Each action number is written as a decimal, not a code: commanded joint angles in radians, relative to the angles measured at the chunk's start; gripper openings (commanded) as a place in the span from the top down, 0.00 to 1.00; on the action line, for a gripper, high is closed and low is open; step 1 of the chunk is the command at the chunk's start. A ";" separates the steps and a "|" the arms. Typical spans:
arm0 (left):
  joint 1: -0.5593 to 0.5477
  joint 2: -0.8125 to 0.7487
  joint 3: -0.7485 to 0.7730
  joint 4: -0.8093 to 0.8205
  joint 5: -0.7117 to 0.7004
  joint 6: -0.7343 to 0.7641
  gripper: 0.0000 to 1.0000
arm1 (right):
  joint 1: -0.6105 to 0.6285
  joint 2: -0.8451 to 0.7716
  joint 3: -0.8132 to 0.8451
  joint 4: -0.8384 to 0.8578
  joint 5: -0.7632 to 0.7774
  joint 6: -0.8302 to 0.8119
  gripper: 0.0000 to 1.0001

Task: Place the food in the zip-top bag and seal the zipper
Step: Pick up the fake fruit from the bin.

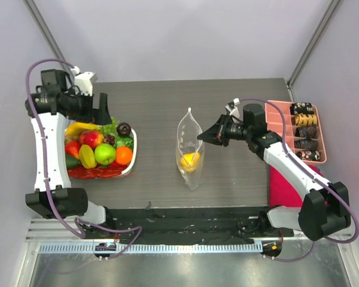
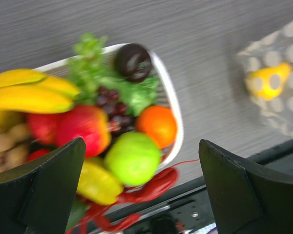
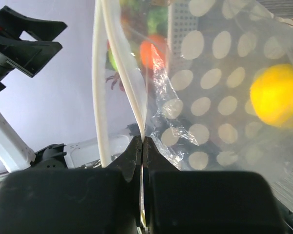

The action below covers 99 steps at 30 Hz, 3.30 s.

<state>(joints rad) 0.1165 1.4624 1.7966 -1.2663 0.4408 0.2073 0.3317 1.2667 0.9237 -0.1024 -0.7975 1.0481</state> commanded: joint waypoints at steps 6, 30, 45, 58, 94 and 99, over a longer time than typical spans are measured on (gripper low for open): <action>0.228 0.226 0.294 -0.335 -0.042 0.602 0.01 | -0.003 -0.029 -0.011 -0.037 0.015 -0.091 0.99; 0.160 -0.022 -0.029 -0.317 0.144 0.606 0.04 | -0.005 -0.049 0.073 -0.200 0.043 -0.214 0.99; -0.150 -0.185 -0.299 -0.183 -0.296 0.532 0.02 | -0.005 -0.041 0.087 -0.232 0.043 -0.249 0.99; -0.202 -0.083 -0.321 -0.188 -0.390 0.550 0.00 | -0.003 -0.036 0.089 -0.235 0.030 -0.244 0.99; -0.232 -0.013 -0.450 -0.084 -0.433 0.552 0.08 | -0.003 -0.018 0.099 -0.240 0.030 -0.258 0.99; -0.232 -0.030 -0.413 -0.114 -0.433 0.549 0.18 | -0.005 -0.021 0.099 -0.243 0.030 -0.264 0.99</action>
<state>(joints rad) -0.1112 1.4521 1.3457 -1.3521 0.0143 0.7628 0.3298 1.2507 0.9783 -0.3496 -0.7582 0.8097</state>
